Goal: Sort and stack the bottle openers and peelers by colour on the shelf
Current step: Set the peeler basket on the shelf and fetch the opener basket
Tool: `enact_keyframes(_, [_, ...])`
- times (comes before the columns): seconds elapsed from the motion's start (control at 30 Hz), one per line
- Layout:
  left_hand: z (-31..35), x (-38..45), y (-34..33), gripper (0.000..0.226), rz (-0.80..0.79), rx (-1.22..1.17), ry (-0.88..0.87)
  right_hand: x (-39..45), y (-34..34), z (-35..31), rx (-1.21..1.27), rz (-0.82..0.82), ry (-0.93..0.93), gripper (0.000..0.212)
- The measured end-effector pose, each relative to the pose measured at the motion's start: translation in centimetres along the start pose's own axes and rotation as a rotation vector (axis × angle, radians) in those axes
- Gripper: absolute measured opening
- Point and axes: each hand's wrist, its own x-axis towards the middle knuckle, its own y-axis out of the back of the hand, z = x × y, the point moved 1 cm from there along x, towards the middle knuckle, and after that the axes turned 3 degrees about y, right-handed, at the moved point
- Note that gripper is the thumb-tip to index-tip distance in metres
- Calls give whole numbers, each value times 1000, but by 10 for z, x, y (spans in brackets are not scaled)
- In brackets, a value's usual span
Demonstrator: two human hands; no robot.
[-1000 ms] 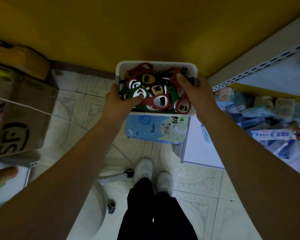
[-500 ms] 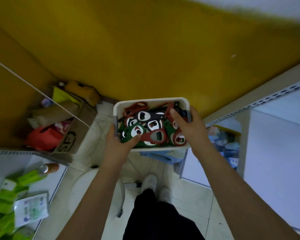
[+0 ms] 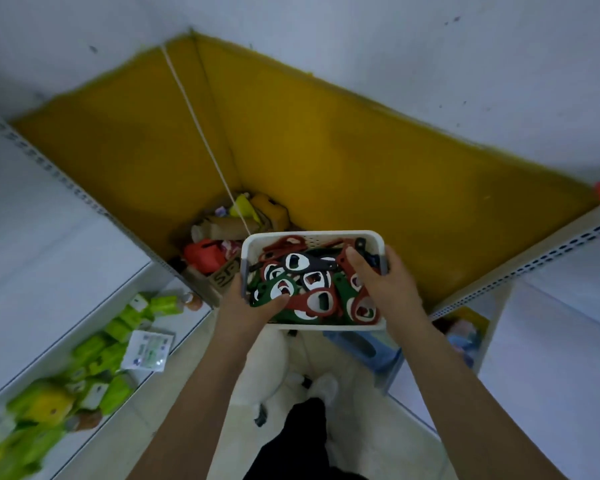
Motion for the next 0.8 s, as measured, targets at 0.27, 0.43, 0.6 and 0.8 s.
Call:
enact_keyframes(0.27, [-45,-102,121,50,161,-85,56,-107,-80,-31,-50,-231,45,43])
enact_keyframes(0.43, [-75,-158,217,55,299,-214,89,-177,-161,-53,-78,-418,54,47])
enact_keyframes(0.6, [-116,-211,337,70,442,-269,91,-247,-279,-75,-175,-554,102,88])
enact_keyframes(0.8, [-162,-289,480,62,661,-316,84,-363,-420,-106,-247,-754,161,104])
